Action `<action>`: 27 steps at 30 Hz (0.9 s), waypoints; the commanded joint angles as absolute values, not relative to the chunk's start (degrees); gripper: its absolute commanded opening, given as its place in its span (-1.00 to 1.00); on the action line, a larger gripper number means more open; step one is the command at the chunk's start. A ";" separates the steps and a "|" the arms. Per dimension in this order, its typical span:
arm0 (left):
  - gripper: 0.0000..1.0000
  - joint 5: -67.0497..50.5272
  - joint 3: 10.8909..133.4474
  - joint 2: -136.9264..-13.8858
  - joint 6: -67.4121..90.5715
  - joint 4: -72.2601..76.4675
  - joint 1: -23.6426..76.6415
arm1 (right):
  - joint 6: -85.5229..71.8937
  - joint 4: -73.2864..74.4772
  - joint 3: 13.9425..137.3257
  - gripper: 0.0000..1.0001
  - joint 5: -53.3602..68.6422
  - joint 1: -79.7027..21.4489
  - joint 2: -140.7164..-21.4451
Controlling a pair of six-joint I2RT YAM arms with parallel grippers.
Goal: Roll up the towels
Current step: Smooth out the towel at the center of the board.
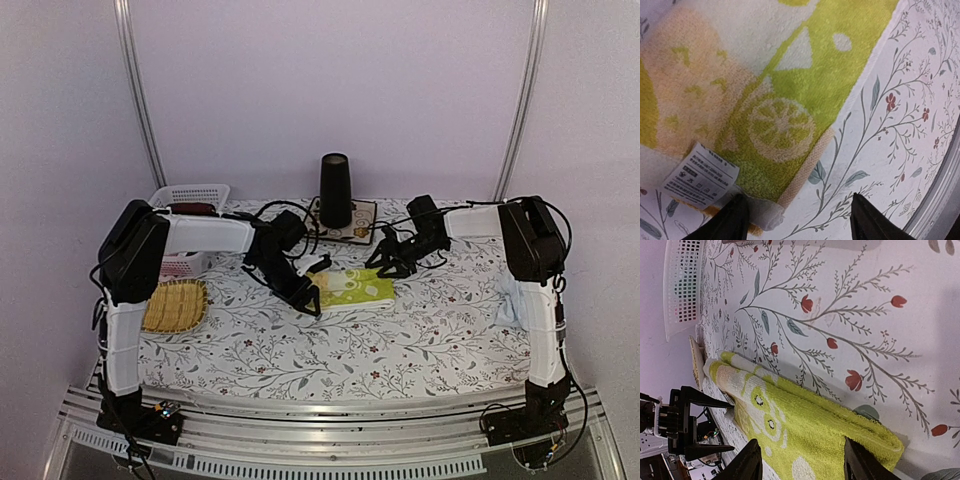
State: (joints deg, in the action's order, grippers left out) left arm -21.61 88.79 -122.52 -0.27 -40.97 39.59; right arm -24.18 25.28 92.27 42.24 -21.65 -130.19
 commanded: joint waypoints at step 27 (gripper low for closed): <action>0.83 -35.50 101.27 -128.42 11.67 -27.97 34.19 | -20.30 22.34 78.85 0.17 48.76 -22.32 -117.03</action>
State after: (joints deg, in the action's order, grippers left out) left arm -31.24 102.78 -126.85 9.54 -31.55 34.26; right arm -21.67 23.62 81.78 46.85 -22.11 -118.74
